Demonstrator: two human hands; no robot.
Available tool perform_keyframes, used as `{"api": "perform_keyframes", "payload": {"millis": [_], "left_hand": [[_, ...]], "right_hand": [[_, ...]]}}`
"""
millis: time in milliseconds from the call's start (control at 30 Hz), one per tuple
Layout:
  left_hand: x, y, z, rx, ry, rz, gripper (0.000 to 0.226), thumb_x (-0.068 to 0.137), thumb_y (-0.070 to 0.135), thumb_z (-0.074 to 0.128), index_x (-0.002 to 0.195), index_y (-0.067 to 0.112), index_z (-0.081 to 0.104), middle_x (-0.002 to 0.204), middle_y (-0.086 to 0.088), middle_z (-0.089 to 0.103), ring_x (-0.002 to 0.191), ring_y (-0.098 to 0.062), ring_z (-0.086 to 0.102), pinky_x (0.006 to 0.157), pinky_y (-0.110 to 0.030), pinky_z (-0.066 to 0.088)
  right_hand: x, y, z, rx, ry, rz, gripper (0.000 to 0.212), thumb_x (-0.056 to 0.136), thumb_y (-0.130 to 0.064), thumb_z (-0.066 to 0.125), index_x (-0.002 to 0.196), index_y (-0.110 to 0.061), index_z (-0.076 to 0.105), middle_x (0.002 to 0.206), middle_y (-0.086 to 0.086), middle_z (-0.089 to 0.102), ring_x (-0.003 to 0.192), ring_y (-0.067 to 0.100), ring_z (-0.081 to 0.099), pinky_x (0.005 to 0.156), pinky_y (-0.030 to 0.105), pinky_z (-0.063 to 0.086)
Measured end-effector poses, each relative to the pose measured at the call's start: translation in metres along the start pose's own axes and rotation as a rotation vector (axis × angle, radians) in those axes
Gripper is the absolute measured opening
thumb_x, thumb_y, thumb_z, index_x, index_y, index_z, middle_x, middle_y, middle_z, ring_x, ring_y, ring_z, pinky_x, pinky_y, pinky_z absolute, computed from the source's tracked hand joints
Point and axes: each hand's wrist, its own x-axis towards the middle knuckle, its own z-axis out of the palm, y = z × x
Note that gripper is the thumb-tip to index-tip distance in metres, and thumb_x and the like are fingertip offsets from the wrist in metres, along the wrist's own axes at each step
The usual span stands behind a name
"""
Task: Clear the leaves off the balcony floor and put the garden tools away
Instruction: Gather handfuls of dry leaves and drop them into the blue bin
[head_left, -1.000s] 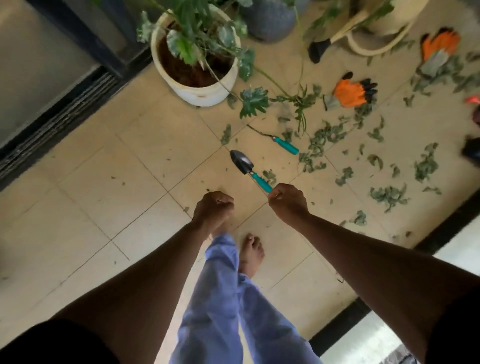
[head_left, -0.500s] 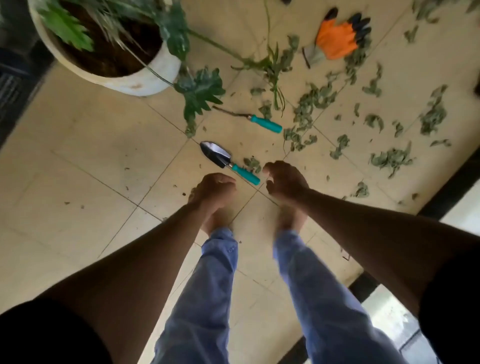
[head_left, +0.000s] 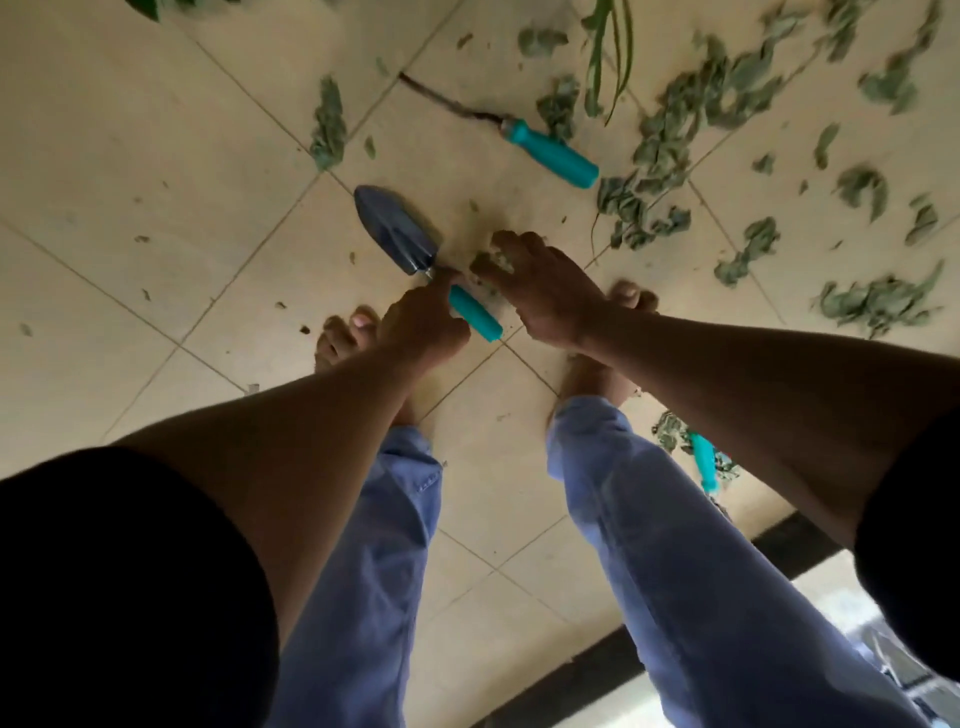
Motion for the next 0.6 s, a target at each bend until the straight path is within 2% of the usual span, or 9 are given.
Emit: {"api": "perform_keyframes", "payload": {"millis": [100,200,267,367,433,500,600], "left_hand": [[0.003,-0.007,0.005,-0.077,0.064,0.002,0.054,0.091,0.023,0.062,0.142,0.029,0.045,0.133,-0.007,0.063,0.122,-0.031,0.061,0.103,-0.046,0.05],[0.002,-0.01,0.006,-0.149,0.11,0.02,0.05,0.095,0.021,0.061,0.143,0.03,0.046,0.132,-0.008,0.065,0.12,-0.03,0.063,0.101,-0.047,0.052],[0.0,-0.009,0.006,-0.172,0.15,0.036,0.049,0.098,0.019,0.059,0.144,0.028,0.045,0.13,-0.008,0.066,0.115,-0.028,0.064,0.093,-0.041,0.053],[0.004,-0.009,0.006,-0.23,0.211,0.024,0.043,0.098,0.018,0.056,0.138,0.03,0.048,0.114,-0.004,0.068,0.094,-0.022,0.066,0.073,-0.032,0.05],[0.008,-0.009,0.003,-0.4,0.198,-0.052,0.038,0.094,0.017,0.058,0.127,0.035,0.054,0.109,0.0,0.069,0.089,-0.019,0.068,0.07,-0.034,0.057],[0.01,-0.005,0.0,-0.629,0.163,-0.129,0.029,0.094,0.014,0.059,0.117,0.032,0.06,0.102,-0.004,0.072,0.086,-0.02,0.07,0.067,-0.032,0.058],[0.01,0.011,-0.009,-0.836,0.123,-0.204,0.016,0.102,0.016,0.055,0.108,0.023,0.067,0.082,-0.005,0.072,0.069,-0.015,0.068,0.058,-0.026,0.055]], "right_hand": [[0.004,0.002,-0.003,-0.078,0.006,-0.112,0.069,0.084,0.0,0.065,0.149,-0.017,0.048,0.158,0.019,0.035,0.134,0.043,0.042,0.095,0.052,0.051],[0.008,0.003,-0.006,-0.167,0.037,-0.187,0.06,0.086,-0.007,0.061,0.143,-0.022,0.052,0.155,0.015,0.04,0.132,0.04,0.043,0.09,0.049,0.051],[0.012,0.006,-0.005,-0.22,0.055,-0.241,0.052,0.086,-0.008,0.063,0.136,-0.021,0.056,0.146,0.013,0.046,0.124,0.037,0.047,0.082,0.045,0.053],[0.016,0.011,0.0,-0.246,0.06,-0.318,0.036,0.083,-0.004,0.071,0.117,-0.014,0.065,0.124,0.012,0.055,0.109,0.035,0.054,0.067,0.04,0.056],[0.015,0.015,0.0,-0.24,0.049,-0.31,0.026,0.08,-0.002,0.072,0.105,-0.01,0.067,0.116,0.013,0.057,0.102,0.033,0.056,0.06,0.037,0.056],[0.015,0.016,-0.002,-0.208,0.046,-0.285,0.023,0.078,0.001,0.071,0.098,-0.008,0.066,0.112,0.015,0.058,0.098,0.033,0.057,0.057,0.036,0.054],[0.013,0.013,-0.001,-0.017,0.097,-0.158,0.022,0.077,0.009,0.067,0.096,-0.001,0.068,0.107,0.02,0.061,0.094,0.037,0.061,0.061,0.039,0.056]]}}
